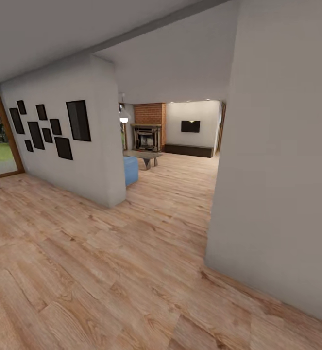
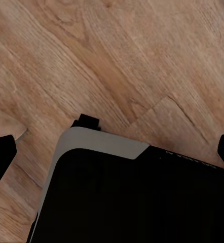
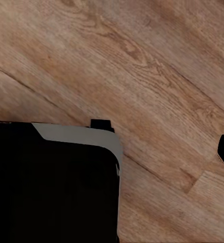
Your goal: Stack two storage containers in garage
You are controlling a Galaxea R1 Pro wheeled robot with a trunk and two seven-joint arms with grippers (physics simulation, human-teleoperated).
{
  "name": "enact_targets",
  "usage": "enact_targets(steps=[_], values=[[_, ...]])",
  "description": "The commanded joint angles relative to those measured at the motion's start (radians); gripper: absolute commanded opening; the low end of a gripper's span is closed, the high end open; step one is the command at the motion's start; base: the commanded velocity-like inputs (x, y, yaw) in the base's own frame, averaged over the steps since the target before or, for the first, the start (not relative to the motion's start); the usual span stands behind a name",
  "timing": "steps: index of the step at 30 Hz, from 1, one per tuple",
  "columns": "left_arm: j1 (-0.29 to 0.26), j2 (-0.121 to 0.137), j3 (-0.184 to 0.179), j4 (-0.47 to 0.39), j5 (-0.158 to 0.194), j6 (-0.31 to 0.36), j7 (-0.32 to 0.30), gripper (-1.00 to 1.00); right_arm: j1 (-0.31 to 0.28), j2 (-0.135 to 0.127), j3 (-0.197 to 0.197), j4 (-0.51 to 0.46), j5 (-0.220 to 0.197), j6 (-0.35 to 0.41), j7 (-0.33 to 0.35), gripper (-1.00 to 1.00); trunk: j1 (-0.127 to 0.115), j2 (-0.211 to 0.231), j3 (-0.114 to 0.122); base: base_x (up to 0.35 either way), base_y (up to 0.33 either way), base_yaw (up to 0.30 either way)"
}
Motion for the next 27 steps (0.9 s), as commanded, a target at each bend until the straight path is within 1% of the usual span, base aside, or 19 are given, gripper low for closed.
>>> enact_targets(steps=[1, 27], values=[[-0.001, 0.000, -0.009, 0.000, 0.008, -0.002, 0.001, 1.00, -0.001, 0.000, 0.008, 0.003, -0.008, -0.005, 0.000, 1.00, 0.001, -0.001, -0.001, 0.326, 0.000, 0.000], [-0.001, 0.000, -0.009, 0.000, 0.008, 0.001, 0.001, 1.00, 0.000, 0.001, 0.009, 0.003, -0.006, -0.005, 0.000, 1.00, 0.001, -0.001, -0.001, 0.326, 0.000, 0.000]])
